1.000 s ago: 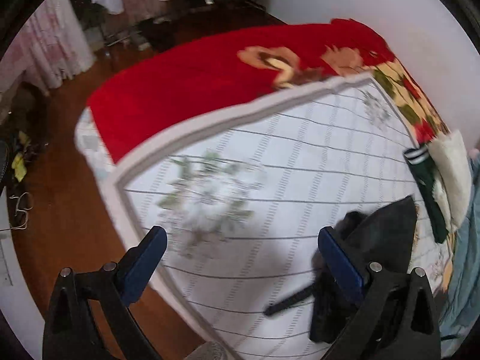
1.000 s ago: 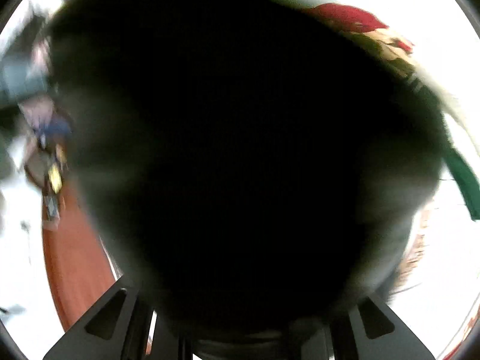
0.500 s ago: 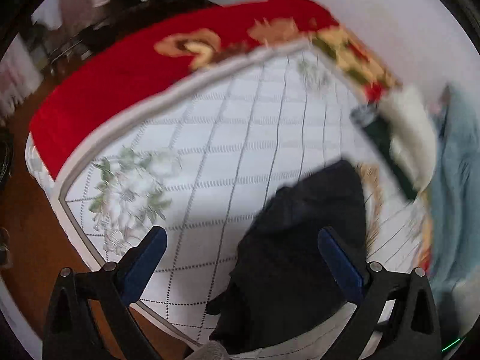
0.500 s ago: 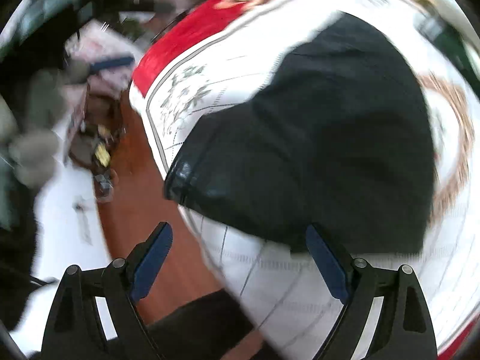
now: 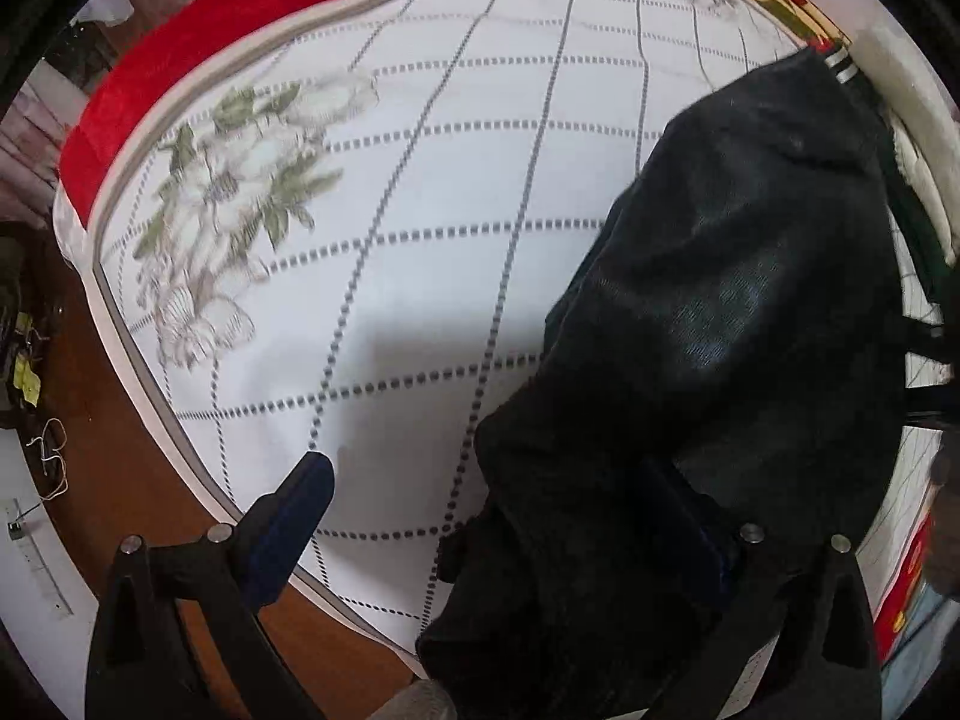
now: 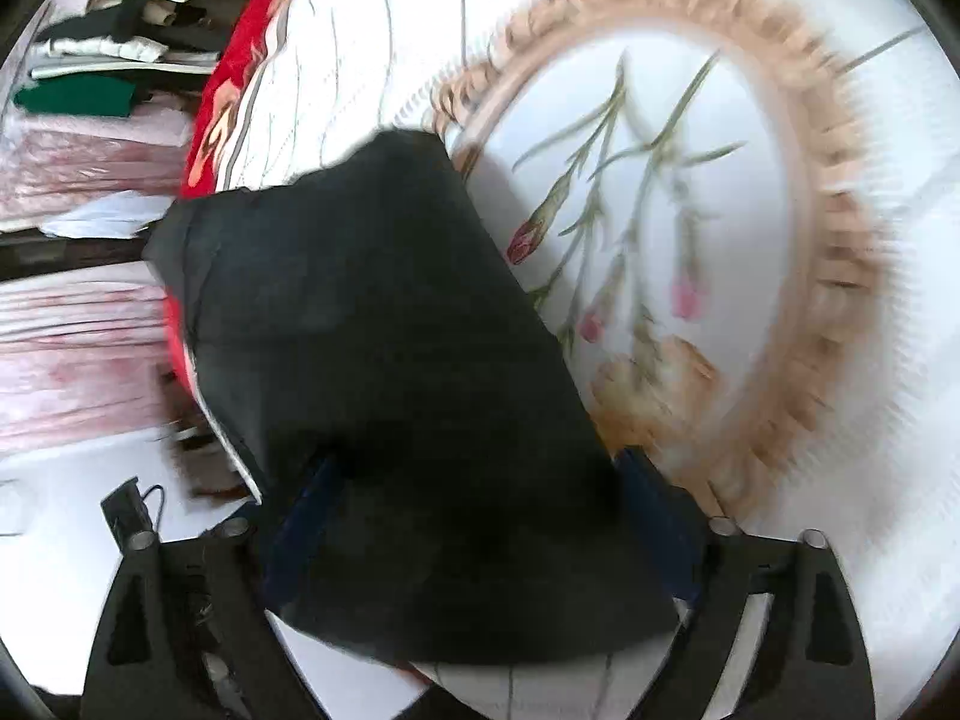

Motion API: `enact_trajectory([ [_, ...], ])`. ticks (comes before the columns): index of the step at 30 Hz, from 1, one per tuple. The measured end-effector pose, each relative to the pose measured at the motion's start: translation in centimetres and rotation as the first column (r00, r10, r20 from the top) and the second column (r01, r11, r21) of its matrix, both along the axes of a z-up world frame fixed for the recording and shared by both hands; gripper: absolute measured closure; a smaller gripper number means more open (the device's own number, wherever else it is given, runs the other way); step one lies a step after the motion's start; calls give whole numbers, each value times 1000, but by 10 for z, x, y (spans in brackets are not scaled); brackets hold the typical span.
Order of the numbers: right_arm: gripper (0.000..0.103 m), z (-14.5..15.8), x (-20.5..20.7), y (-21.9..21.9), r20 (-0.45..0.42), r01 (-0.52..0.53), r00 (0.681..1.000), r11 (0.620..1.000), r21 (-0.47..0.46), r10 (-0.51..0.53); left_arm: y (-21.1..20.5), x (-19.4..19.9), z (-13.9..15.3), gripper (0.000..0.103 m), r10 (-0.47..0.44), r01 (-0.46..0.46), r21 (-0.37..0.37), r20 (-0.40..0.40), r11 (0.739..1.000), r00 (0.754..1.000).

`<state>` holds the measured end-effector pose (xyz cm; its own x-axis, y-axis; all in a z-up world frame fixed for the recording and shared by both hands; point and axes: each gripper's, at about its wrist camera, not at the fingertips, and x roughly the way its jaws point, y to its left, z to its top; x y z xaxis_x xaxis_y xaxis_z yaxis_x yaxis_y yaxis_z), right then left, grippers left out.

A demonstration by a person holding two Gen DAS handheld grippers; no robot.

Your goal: Fold large clothes

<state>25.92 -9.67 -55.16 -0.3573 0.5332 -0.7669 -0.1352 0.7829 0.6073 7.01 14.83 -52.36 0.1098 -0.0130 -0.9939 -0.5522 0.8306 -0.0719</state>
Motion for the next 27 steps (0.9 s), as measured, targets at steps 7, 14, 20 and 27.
enact_trajectory([
  [7,36,36,-32,-11,107,200,975,979,-30,-196,14,6,52,0,54,-61,100,77,993,996],
  [14,26,52,-100,-56,-11,242,967,935,-259,-253,-5,-7,66,0,130,-137,69,92,988,987],
  [20,26,123,-95,-80,255,256,948,935,-245,-192,-35,12,47,0,141,-145,57,64,988,988],
  [27,66,108,-26,-21,269,24,962,973,-228,39,-49,7,-11,0,88,-87,70,-4,994,996],
])
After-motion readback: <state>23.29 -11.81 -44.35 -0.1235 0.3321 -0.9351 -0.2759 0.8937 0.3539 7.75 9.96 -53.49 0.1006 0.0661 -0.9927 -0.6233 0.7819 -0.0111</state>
